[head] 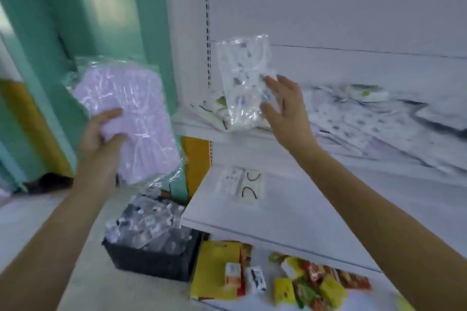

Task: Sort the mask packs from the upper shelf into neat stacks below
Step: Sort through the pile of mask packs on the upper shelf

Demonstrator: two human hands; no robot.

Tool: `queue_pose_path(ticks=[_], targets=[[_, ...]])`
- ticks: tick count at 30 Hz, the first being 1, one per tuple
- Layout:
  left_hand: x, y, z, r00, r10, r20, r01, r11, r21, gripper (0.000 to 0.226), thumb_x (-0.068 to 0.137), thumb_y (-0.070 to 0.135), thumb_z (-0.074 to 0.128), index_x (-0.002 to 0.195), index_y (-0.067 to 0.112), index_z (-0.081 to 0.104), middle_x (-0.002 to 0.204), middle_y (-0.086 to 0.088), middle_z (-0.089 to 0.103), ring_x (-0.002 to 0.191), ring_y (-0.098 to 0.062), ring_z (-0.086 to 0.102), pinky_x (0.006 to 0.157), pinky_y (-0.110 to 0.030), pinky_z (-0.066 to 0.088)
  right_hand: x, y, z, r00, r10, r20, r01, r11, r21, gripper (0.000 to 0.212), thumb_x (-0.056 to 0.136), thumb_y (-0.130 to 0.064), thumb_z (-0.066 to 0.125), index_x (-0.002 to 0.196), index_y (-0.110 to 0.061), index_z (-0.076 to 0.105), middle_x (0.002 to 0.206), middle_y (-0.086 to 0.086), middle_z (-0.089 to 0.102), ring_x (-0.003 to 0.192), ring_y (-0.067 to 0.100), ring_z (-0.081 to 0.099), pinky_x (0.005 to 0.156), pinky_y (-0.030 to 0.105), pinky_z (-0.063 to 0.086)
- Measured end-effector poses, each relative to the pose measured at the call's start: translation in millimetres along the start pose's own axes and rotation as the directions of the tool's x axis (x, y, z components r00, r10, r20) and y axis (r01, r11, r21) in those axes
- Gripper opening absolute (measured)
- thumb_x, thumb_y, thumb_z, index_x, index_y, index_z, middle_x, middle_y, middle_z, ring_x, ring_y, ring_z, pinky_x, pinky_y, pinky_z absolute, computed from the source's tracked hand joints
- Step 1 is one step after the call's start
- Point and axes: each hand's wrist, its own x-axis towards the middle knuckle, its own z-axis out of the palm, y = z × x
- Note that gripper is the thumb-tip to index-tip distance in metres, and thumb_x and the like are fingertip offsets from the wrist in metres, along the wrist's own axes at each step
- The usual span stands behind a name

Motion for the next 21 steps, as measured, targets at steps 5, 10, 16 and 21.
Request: queue_pose_path(ticks=[5,10,16,21], targets=[[-23.6,33.6,90.6,0.984,0.070,0.161,-0.062,0.997,-0.052,0.045,0.085,-0.008,0.048,0.107,0.031,0.055,0.123,-0.005,0.056,0.099,-0.013,0.059,0.090,-0.026,0.046,76.9,77.4,-70.7,0.886,0.452,-0.104,-0.461,0.884,-0.078,0.048,0.088,-0.007,0.054,0.133,0.005,0.043,0.140,0.020,0.041,0.116,0.033,0.053,0.092,0.032,0.048],[-41.9,30.3,171.8,0.973,0.011,0.232,-0.003,0.999,-0.037,0.046,0.087,-0.005,0.049,0.112,0.033,0.056,0.128,-0.008,0.055,0.053,-0.004,0.043,0.048,-0.008,0.038,87.2,133.1,-111.5,0.754,0.635,0.170,-0.553,0.752,-0.358,0.062,0.094,-0.037,0.051,0.146,-0.009,0.028,0.147,0.009,0.035,0.131,0.026,0.040,0.104,0.032,0.033],[-55.5,44.0,273.7,0.945,-0.020,0.325,0.035,0.999,-0.040,0.046,0.085,-0.002,0.052,0.118,0.029,0.057,0.124,0.007,0.048,0.086,0.012,0.049,0.062,0.000,0.035,65.9,171.5,-200.0,0.932,0.329,0.152,-0.268,0.909,-0.319,0.027,0.094,-0.019,0.053,0.120,-0.013,0.061,0.122,0.001,0.060,0.114,0.014,0.055,0.083,0.012,0.035],[-80.9,61.4,372.0,0.901,-0.026,0.432,0.073,0.993,-0.091,0.045,0.083,-0.002,0.051,0.112,0.031,0.060,0.112,0.003,0.051,0.076,-0.006,0.051,0.070,-0.020,0.045,35.5,205.0,-300.6,0.941,0.323,0.101,-0.229,0.827,-0.514,0.024,0.093,-0.015,0.053,0.113,-0.012,0.065,0.119,0.002,0.062,0.109,0.015,0.055,0.085,0.013,0.033]])
